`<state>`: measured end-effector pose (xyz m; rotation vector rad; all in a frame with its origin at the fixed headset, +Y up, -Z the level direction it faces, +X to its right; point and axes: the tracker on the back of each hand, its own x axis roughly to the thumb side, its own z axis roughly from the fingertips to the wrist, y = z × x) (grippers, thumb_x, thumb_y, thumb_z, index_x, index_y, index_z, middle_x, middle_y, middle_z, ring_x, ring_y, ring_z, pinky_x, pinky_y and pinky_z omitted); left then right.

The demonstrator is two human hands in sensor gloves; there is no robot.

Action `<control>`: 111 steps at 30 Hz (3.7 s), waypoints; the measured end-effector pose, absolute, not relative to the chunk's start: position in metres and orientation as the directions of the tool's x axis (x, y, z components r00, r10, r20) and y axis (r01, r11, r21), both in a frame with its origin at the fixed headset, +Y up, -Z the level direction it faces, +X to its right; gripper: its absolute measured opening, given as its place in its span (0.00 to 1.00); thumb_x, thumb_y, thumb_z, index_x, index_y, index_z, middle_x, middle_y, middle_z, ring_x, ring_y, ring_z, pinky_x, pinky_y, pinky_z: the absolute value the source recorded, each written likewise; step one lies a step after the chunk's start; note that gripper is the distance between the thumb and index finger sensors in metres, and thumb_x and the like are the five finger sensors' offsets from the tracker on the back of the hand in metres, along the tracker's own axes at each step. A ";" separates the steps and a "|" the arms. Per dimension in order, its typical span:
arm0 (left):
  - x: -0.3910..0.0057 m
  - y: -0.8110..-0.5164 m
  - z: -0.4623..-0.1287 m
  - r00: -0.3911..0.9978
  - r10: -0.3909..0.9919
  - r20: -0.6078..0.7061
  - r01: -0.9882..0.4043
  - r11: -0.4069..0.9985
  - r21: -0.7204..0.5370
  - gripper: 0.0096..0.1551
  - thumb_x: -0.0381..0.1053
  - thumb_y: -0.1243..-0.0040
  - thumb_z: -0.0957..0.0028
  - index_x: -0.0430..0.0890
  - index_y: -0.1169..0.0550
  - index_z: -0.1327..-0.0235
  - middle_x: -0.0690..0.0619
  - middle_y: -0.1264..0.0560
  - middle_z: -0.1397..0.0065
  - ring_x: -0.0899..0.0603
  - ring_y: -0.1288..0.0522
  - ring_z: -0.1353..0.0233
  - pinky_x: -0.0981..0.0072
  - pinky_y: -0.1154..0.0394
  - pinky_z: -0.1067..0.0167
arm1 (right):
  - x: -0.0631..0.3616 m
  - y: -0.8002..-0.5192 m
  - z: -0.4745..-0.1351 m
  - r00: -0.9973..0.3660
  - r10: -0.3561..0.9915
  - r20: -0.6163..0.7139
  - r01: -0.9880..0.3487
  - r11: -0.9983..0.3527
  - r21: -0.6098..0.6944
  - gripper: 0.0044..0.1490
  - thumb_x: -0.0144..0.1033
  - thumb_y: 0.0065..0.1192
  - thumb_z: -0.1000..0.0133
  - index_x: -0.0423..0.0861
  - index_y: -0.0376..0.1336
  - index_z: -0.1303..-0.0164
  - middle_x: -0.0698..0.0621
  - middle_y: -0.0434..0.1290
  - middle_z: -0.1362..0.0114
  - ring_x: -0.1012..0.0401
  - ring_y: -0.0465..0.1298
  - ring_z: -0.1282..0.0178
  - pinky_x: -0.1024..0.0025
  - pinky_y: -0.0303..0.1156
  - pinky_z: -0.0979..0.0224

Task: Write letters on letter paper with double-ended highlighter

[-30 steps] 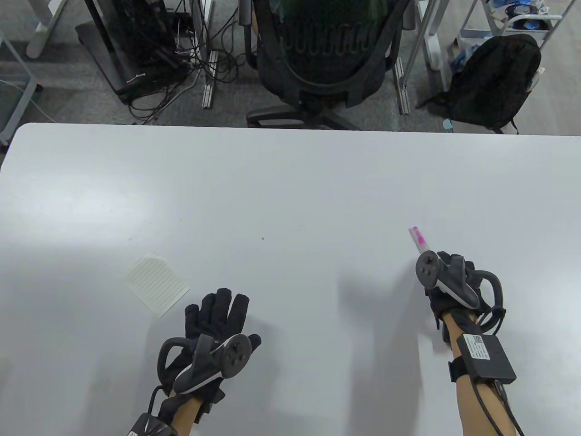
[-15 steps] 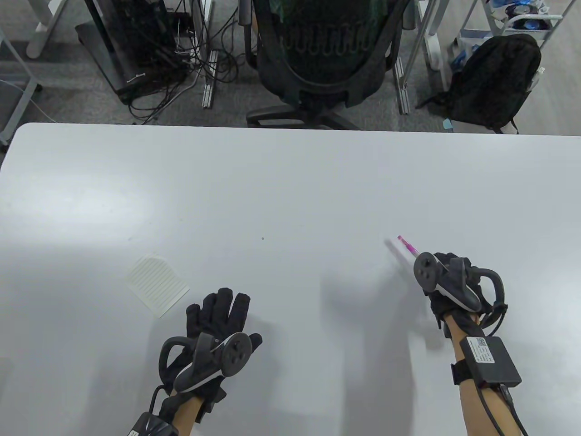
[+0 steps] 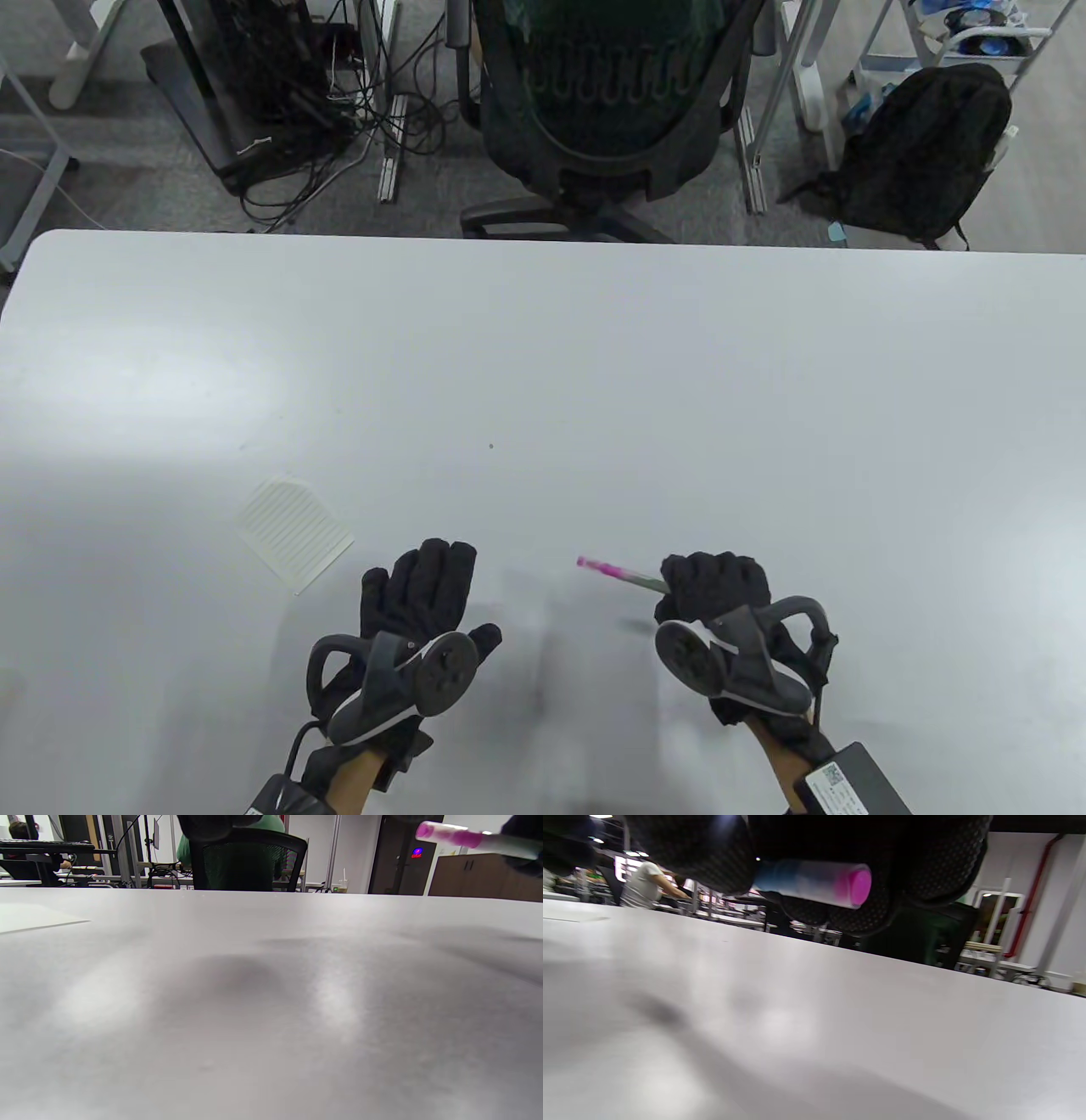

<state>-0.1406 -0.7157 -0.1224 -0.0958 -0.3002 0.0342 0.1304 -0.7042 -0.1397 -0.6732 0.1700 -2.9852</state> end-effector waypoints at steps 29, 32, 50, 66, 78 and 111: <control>-0.123 -0.717 -0.116 0.900 0.147 0.411 -0.099 0.986 -0.136 0.28 0.60 0.60 0.38 0.60 0.33 0.24 0.58 0.22 0.34 0.51 0.20 0.39 0.42 0.33 0.21 | 0.107 -0.707 -0.120 -0.794 -0.029 0.607 -0.032 -0.995 -0.090 0.30 0.42 0.56 0.41 0.42 0.65 0.31 0.40 0.75 0.35 0.44 0.77 0.38 0.36 0.68 0.30; -0.120 -0.719 -0.113 0.885 0.139 0.445 -0.084 0.986 -0.141 0.29 0.60 0.59 0.37 0.59 0.35 0.22 0.58 0.24 0.29 0.53 0.21 0.36 0.43 0.33 0.20 | 0.104 -0.708 -0.119 -0.784 -0.034 0.620 -0.034 -0.995 -0.097 0.28 0.40 0.54 0.41 0.42 0.67 0.33 0.40 0.76 0.37 0.45 0.78 0.41 0.36 0.69 0.30; -0.112 -0.700 -0.106 0.883 0.003 0.470 -0.049 0.995 0.085 0.29 0.57 0.57 0.41 0.56 0.27 0.28 0.61 0.21 0.37 0.53 0.19 0.41 0.47 0.29 0.22 | 0.115 -0.688 -0.127 -0.772 0.113 0.625 -0.129 -0.991 0.021 0.28 0.43 0.52 0.41 0.44 0.71 0.37 0.44 0.79 0.41 0.47 0.79 0.43 0.38 0.70 0.30; -0.148 -0.699 -0.115 0.930 0.053 0.364 -0.076 0.996 0.049 0.28 0.55 0.57 0.41 0.59 0.31 0.26 0.62 0.23 0.32 0.52 0.21 0.34 0.45 0.32 0.20 | 0.145 -0.691 -0.141 -0.863 0.064 0.501 -0.064 -0.998 0.016 0.30 0.39 0.50 0.39 0.41 0.66 0.29 0.39 0.75 0.33 0.42 0.76 0.36 0.34 0.67 0.29; -0.143 -0.705 -0.118 0.925 0.048 0.376 -0.055 0.998 0.008 0.28 0.55 0.58 0.38 0.59 0.34 0.22 0.61 0.25 0.28 0.51 0.22 0.31 0.42 0.34 0.19 | 0.147 -0.712 -0.157 -0.893 -0.124 0.432 0.134 -0.991 -0.009 0.31 0.42 0.55 0.40 0.43 0.66 0.28 0.39 0.76 0.30 0.41 0.76 0.33 0.34 0.67 0.29; -0.143 -0.708 -0.123 0.931 0.048 0.363 -0.034 0.998 -0.046 0.28 0.56 0.58 0.37 0.59 0.35 0.21 0.62 0.25 0.27 0.52 0.22 0.29 0.42 0.35 0.18 | 0.159 -0.728 -0.178 -0.946 -0.166 0.279 0.206 -0.971 0.120 0.36 0.43 0.50 0.38 0.44 0.56 0.20 0.30 0.63 0.20 0.35 0.68 0.26 0.32 0.63 0.28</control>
